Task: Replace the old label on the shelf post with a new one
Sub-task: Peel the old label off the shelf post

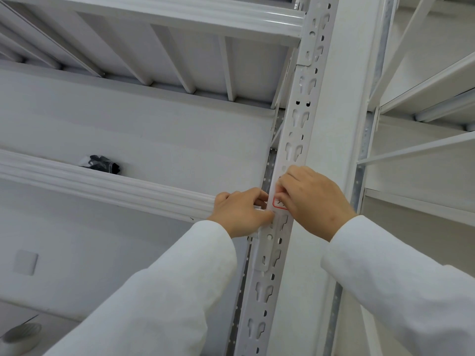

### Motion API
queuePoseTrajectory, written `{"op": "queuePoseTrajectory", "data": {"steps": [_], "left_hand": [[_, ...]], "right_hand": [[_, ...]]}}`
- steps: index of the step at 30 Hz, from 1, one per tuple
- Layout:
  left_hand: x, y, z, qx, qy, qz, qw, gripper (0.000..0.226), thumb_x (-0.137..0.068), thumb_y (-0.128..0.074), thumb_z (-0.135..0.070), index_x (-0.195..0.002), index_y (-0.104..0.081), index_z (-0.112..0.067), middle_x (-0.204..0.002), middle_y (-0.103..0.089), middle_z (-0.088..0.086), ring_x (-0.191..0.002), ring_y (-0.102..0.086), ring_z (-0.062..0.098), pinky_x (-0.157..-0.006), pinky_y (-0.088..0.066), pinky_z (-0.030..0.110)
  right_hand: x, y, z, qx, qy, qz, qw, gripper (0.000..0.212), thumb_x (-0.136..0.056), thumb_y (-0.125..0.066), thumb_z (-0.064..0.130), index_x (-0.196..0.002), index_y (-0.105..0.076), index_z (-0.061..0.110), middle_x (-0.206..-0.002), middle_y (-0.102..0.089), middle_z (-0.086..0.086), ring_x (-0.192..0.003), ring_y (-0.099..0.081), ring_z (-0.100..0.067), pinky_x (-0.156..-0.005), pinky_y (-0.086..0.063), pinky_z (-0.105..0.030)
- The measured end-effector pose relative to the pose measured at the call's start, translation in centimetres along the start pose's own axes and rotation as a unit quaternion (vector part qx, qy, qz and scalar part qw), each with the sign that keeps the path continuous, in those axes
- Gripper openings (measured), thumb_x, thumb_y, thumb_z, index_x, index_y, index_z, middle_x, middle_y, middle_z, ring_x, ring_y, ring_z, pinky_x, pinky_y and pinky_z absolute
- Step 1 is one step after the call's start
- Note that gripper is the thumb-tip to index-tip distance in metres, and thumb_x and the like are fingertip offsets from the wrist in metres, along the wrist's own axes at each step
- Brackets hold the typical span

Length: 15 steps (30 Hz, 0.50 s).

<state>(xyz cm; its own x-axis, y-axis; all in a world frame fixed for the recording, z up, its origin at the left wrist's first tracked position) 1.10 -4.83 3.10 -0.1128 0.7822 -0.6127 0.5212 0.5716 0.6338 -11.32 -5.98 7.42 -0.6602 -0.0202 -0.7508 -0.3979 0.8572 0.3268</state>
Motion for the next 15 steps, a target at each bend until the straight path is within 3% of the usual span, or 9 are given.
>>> {"op": "queuePoseTrajectory", "data": {"steps": [7,11,15], "left_hand": [[-0.02,0.02,-0.05,-0.001,0.001,0.003,1.0,0.034,-0.085,-0.048,-0.042,-0.118,-0.052,-0.035,-0.121,-0.062,-0.017,-0.118,-0.049,0.008,-0.097,-0.016,0.025],[0.03,0.03,-0.06,-0.003,0.002,0.007,1.0,0.036,-0.086,-0.048,-0.042,-0.12,-0.052,-0.034,-0.122,-0.062,-0.017,-0.119,-0.048,0.009,-0.099,-0.016,0.026],[0.01,0.02,-0.03,0.002,0.001,0.003,1.0,0.035,-0.085,-0.049,-0.042,-0.119,-0.053,-0.034,-0.121,-0.063,-0.017,-0.12,-0.049,0.008,-0.1,-0.016,0.027]], "right_hand": [[-0.26,-0.77,0.14,0.076,0.056,0.026,0.995,0.017,-0.069,-0.072,0.008,-0.069,-0.055,0.009,-0.067,-0.052,-0.008,-0.055,-0.045,-0.024,-0.046,-0.038,-0.033],[-0.07,-0.47,-0.05,0.011,0.037,0.021,0.999,0.01,-0.081,-0.059,0.016,-0.073,-0.056,0.01,-0.071,-0.054,-0.008,-0.059,-0.047,-0.024,-0.049,-0.042,-0.035],[0.35,-0.01,-0.74,-0.088,-0.03,0.036,0.995,0.012,-0.086,-0.058,0.022,-0.095,-0.058,0.015,-0.086,-0.054,-0.002,-0.075,-0.049,-0.021,-0.065,-0.045,-0.034]]}}
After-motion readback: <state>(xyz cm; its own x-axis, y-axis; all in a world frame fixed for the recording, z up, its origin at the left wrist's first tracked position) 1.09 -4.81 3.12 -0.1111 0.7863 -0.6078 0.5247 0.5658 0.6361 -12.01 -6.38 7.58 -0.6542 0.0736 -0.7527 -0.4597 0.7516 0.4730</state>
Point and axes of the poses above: each hand's wrist, its own x-axis away from the middle knuckle, its own y-axis out of the back of the hand, z = x × y, the point moved 4 cm from there along -x, towards the middle knuckle
